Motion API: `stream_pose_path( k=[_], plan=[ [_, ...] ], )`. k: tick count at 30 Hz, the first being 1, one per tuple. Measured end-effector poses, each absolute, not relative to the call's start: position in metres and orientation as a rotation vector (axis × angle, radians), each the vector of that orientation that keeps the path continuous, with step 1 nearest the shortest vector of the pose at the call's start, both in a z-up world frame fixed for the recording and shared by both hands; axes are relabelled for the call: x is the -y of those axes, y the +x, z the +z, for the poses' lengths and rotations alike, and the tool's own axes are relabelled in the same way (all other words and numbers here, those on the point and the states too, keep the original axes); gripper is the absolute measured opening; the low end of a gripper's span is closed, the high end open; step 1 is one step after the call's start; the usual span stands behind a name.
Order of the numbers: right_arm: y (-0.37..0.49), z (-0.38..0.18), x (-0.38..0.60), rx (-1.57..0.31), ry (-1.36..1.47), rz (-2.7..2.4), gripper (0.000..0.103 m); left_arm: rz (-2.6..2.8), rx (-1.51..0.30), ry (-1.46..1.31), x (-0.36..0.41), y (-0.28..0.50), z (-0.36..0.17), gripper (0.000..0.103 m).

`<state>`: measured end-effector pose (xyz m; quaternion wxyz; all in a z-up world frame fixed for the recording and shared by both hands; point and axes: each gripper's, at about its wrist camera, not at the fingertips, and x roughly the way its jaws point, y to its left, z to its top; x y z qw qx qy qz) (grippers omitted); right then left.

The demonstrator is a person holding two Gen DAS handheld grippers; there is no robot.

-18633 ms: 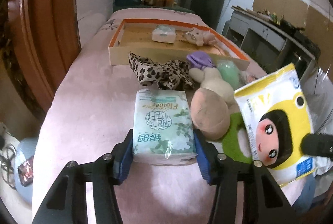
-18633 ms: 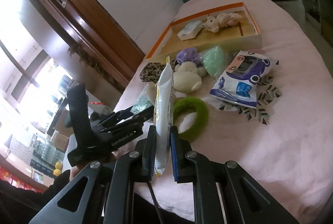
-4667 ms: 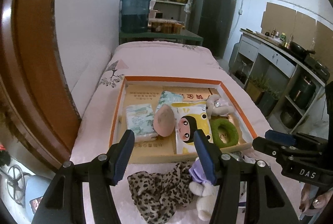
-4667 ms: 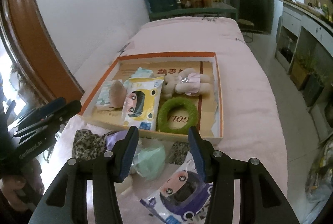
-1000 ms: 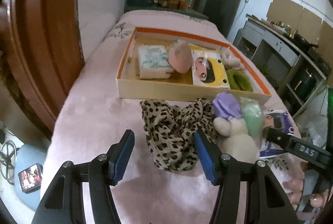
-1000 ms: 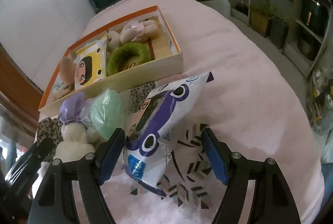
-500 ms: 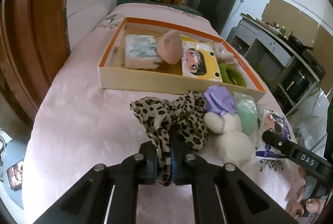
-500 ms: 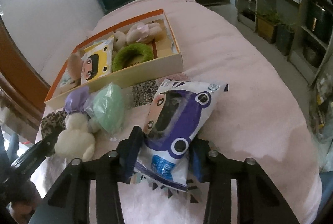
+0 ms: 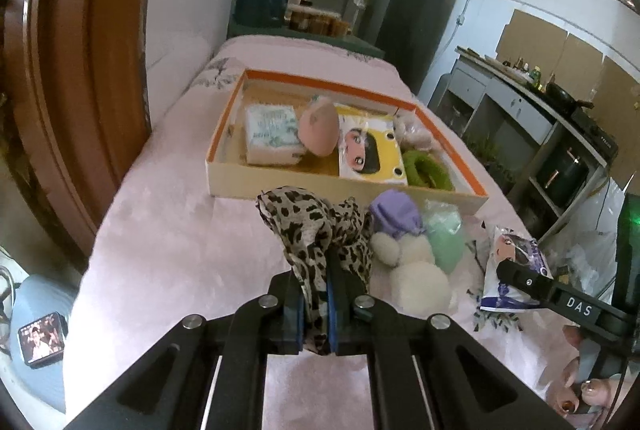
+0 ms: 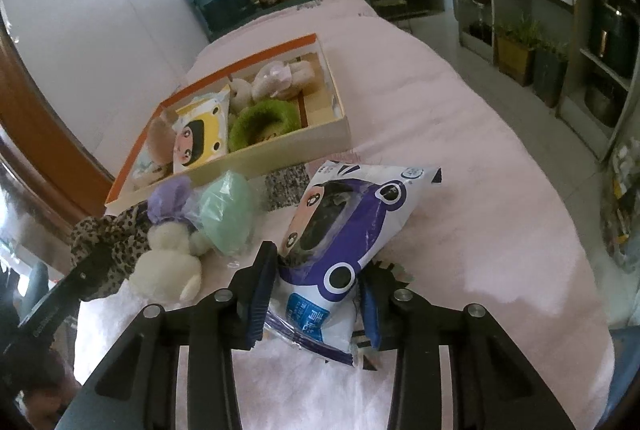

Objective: Organize soft objects
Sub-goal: 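Grasp the leopard-print scarf with the left tool while the right tool grasps the purple-and-white wipes pack, then lift the scarf and wipes pack with both tools and carry them over the box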

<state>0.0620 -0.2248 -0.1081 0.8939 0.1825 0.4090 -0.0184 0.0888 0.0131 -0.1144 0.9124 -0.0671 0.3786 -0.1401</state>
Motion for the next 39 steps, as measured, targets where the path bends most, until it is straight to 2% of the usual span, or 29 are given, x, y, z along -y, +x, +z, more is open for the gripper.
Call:
stream_pose_path(
  k=[18,39],
  plan=[
    [0.054,-0.071,0.217,-0.76,0.319,0.009,0.039,-0.274,-0.671,-0.124,-0.017,0.074,-0.071,0.008],
    [0.077,-0.027,0.21,-0.67,0.249,0.1,0.039,-0.273,-0.577,-0.114,-0.004,0.091,-0.03,0.008]
  ],
)
